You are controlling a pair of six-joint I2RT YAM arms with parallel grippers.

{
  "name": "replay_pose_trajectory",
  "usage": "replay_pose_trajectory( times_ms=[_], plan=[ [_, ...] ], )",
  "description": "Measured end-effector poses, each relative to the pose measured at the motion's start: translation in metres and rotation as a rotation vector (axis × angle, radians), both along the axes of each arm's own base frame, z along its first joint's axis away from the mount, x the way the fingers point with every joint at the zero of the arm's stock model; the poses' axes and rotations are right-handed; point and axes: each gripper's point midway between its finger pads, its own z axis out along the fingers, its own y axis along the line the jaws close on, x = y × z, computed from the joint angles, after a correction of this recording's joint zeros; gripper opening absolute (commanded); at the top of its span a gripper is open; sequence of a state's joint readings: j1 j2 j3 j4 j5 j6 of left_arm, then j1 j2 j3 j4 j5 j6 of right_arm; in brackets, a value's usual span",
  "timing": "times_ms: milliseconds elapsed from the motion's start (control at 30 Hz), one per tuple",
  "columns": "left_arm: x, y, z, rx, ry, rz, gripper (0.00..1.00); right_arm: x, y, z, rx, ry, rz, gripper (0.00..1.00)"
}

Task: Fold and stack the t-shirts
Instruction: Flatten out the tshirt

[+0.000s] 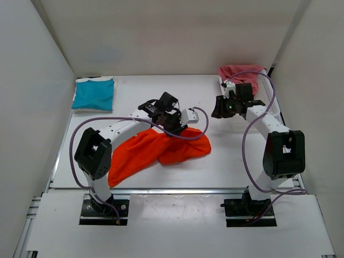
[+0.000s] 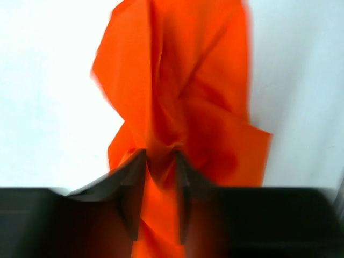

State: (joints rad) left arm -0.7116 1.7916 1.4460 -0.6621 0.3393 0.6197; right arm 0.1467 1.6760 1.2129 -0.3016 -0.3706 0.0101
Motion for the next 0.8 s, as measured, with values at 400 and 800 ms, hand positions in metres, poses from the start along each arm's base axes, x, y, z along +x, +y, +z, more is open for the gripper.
replay_pose_trajectory(
  times_ms=[400, 800],
  plan=[
    [-0.046, 0.123, -0.010, 0.140, 0.059, 0.122, 0.84, -0.045, 0.033, -0.006, 0.011, 0.052, 0.125, 0.57],
    [-0.093, 0.315, -0.053, 0.279, 0.128, 0.803, 0.83, -0.113, 0.046, -0.060, 0.070, 0.299, 0.096, 0.50]
  ],
)
